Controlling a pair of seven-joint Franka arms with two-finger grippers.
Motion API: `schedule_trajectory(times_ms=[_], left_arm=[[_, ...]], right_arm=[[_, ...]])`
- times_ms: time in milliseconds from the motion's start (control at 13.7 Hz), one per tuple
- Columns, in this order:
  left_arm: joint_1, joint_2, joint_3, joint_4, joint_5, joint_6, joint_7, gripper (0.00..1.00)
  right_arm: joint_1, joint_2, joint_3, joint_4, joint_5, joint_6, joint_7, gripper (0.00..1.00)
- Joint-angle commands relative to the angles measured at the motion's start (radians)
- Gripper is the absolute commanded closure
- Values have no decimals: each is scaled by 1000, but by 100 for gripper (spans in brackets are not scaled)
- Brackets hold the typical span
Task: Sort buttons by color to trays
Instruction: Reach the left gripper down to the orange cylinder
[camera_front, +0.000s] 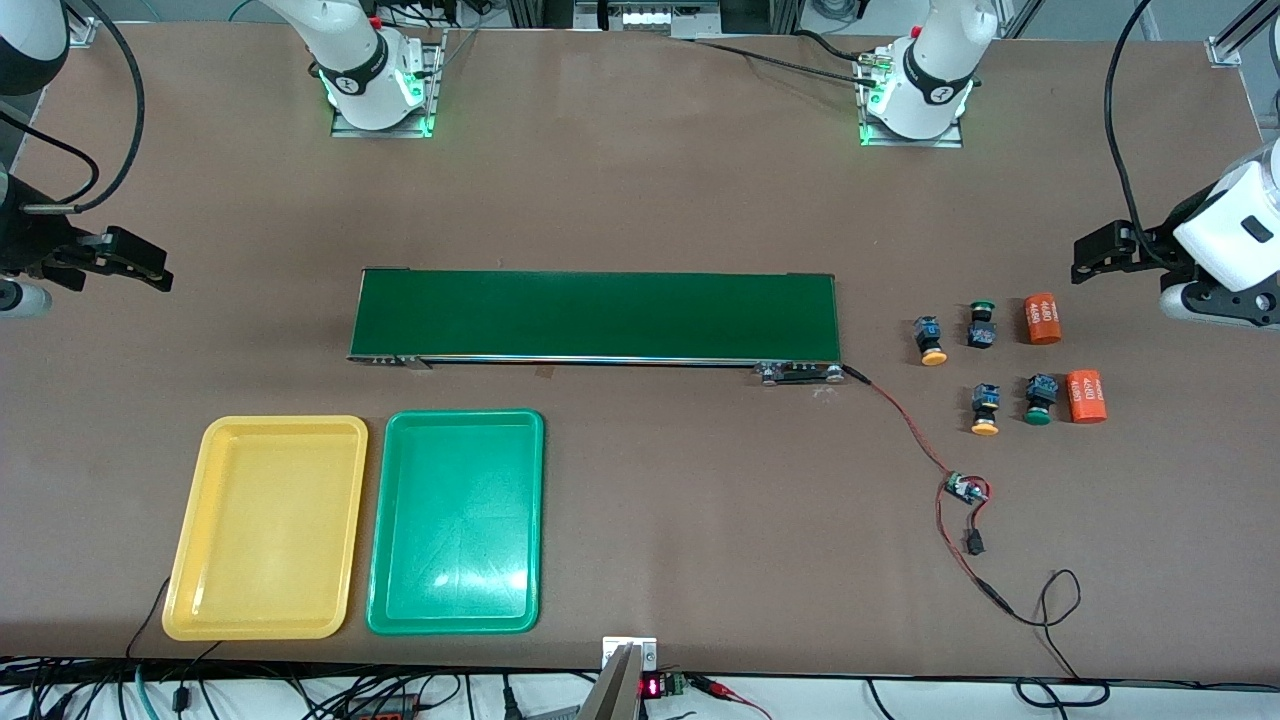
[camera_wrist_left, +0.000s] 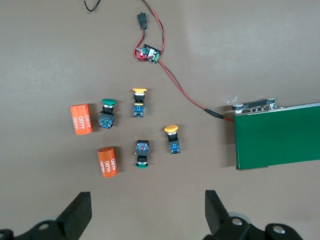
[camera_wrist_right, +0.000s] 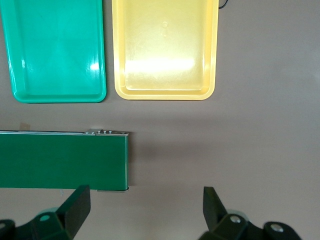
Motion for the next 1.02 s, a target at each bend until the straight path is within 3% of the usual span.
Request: schedule_trajectory(times_ms=[0,439,951], left_arm=[[2,12,-2,33,9,-41,1,0],[2,18,2,25,20,-43,-4,0],[-6,111,4,34,10,-97,-22,0]], right_arm=[[1,-20,0,-19,-13,-8,4,0],[-2,-20,-1,-21,-13,-6,4,0],[-5,-18,-6,-21,-12,-6,4,0]])
